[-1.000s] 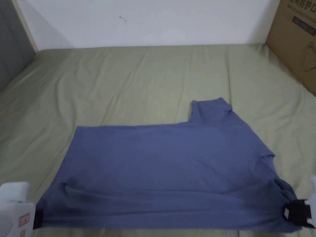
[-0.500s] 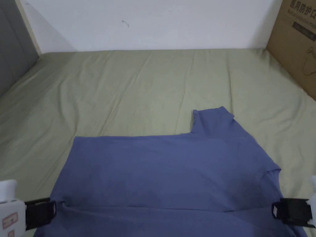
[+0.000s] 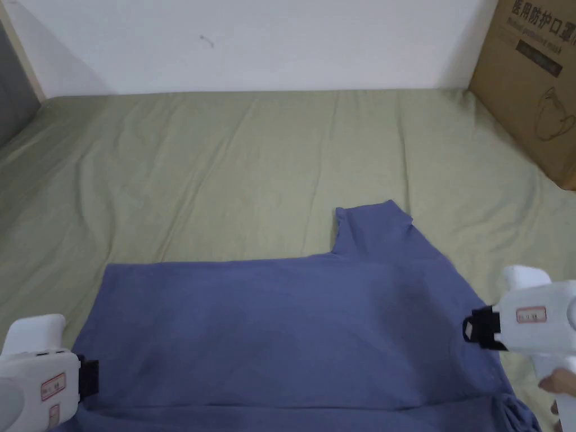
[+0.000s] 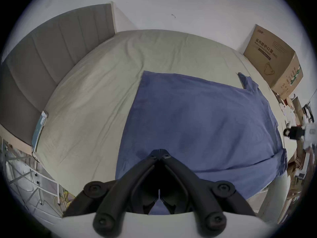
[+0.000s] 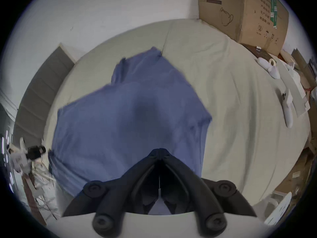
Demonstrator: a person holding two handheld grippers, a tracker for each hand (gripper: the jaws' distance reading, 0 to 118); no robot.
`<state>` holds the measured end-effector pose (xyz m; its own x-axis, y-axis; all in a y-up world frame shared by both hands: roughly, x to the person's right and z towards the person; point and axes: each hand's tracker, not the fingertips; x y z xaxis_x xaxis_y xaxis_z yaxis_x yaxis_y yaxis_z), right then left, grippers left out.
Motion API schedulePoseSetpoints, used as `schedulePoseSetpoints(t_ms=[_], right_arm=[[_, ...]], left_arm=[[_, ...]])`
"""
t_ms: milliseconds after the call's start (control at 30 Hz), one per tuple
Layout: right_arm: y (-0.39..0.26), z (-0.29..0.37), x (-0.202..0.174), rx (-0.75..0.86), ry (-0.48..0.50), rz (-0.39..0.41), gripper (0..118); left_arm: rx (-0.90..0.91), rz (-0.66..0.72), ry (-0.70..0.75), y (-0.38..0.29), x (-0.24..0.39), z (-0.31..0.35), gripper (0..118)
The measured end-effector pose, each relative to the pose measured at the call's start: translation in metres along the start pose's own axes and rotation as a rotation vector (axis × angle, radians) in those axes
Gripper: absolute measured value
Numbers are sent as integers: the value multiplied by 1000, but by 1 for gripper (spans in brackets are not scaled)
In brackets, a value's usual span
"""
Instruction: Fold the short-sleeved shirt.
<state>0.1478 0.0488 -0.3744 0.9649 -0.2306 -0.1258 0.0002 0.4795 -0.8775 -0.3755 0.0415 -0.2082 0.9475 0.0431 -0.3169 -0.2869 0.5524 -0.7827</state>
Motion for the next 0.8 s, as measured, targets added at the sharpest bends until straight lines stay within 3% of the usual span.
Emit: schedulePoseSetpoints(t_ms=[100, 133, 200, 233, 267, 333, 433, 600, 633, 667, 733, 767, 800], right_arm=[[54, -20, 2, 24, 6, 14, 1], [70, -30, 2, -3, 6, 26, 12], [103, -61, -1, -56, -24, 75, 84], [113, -78, -1, -54, -64, 105, 104], [122, -93, 0, -44, -83, 131, 108], [133, -118, 3, -68, -127, 103, 108], [139, -140, 14, -98, -57, 50, 104], [135, -165, 17, -156, -111, 83, 91], [135, -164, 14, -147, -123, 118, 84], [137, -157, 10, -143, -122, 121, 65], [140, -145, 1, -102, -163, 200, 1], [141, -142, 1, -93, -145, 204, 1], [142, -139, -2, -98, -51, 159, 1]], left_arm=[[-12, 2, 2, 12, 1, -10, 0], [-17, 1, 7, 15, 3, -14, 0], [-31, -5, 9, 21, 6, -20, 0], [-34, -8, 14, 23, 5, -22, 0], [-34, -9, 20, 25, 5, -24, 0], [-38, -10, 31, 28, 7, -28, 0], [-59, -6, 40, 31, 1, -36, 0], [-74, 35, 34, 30, -6, -42, 0], [-72, 50, 33, 29, -14, -46, 0], [-76, 56, 30, 30, -15, -47, 0], [-77, 59, 36, 31, -16, -47, 0], [-76, 58, 38, 32, -17, -47, 0], [-75, 57, 40, 33, -17, -47, 0]])
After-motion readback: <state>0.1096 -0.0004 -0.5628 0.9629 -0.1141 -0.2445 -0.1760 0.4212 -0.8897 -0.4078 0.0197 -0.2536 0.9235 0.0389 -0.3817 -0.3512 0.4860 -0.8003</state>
